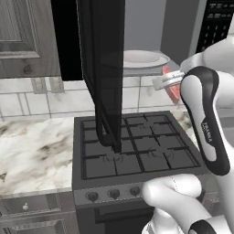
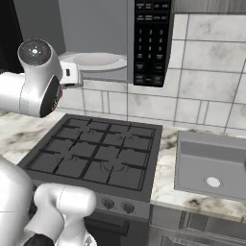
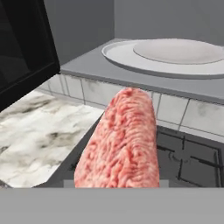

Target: Transport the steak from the fridge to the microwave and turn on the microwave.

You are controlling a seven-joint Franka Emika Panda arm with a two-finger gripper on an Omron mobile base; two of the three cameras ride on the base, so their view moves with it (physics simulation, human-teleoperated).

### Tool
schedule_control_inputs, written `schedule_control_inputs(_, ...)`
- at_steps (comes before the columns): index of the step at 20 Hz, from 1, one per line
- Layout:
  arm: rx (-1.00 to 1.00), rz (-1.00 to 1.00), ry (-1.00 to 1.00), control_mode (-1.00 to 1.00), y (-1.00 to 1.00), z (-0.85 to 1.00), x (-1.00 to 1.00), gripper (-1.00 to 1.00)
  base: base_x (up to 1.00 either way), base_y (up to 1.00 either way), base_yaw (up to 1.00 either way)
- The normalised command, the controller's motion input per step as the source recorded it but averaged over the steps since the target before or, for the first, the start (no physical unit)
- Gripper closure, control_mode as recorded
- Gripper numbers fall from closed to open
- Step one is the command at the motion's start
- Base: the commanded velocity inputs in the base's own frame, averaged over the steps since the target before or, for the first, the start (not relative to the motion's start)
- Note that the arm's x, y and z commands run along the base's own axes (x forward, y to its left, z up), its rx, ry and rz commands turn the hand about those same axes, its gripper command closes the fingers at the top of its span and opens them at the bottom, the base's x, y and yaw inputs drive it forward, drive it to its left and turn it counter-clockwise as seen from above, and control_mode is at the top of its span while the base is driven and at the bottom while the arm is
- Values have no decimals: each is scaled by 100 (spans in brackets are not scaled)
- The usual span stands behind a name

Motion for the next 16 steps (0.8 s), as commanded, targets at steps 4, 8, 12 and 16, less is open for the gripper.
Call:
schedule_control_inputs(4,0,6,-7,-100,2,10,41,100,0,0,0)
schedule_control_inputs(8,0,2,-3,-100,3,18,34,100,0,0,0)
schedule_control_inputs(12,0,0,0,-100,4,13,41,100,0,0,0)
schedule_control_inputs(16,0,0,0,-100,4,18,45,100,0,0,0)
